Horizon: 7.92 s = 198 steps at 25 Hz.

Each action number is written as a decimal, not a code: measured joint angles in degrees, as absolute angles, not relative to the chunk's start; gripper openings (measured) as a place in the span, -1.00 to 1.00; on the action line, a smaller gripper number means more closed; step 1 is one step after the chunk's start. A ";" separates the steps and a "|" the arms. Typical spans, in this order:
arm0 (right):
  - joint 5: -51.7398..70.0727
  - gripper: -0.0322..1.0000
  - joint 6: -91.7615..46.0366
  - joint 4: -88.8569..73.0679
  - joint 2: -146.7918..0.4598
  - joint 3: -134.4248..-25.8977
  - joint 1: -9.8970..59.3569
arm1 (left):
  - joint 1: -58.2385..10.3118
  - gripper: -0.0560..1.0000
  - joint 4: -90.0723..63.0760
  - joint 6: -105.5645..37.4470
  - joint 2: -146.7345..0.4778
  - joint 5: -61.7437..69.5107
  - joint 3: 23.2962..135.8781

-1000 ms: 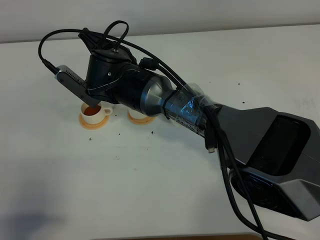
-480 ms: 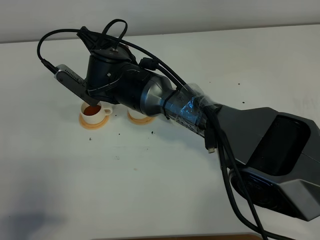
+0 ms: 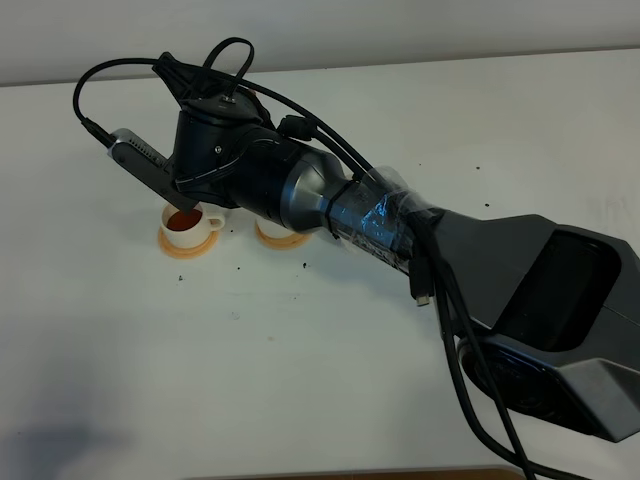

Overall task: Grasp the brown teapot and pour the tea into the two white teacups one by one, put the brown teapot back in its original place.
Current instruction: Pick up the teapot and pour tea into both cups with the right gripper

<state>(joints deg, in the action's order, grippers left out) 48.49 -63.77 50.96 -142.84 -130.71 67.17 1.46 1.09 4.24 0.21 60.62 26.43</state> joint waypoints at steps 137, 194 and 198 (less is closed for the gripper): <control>70.43 -0.68 -43.17 15.56 -126.82 -124.87 54.85 | 1.46 -0.37 1.09 4.24 0.21 60.62 26.43; 52.82 -0.68 -37.61 45.75 -127.60 -102.76 60.92 | 1.46 -0.37 1.09 4.24 0.21 60.62 26.43; 52.82 -0.68 -37.89 46.88 -127.60 -102.76 61.48 | 1.46 -0.37 1.09 4.24 0.21 60.62 26.43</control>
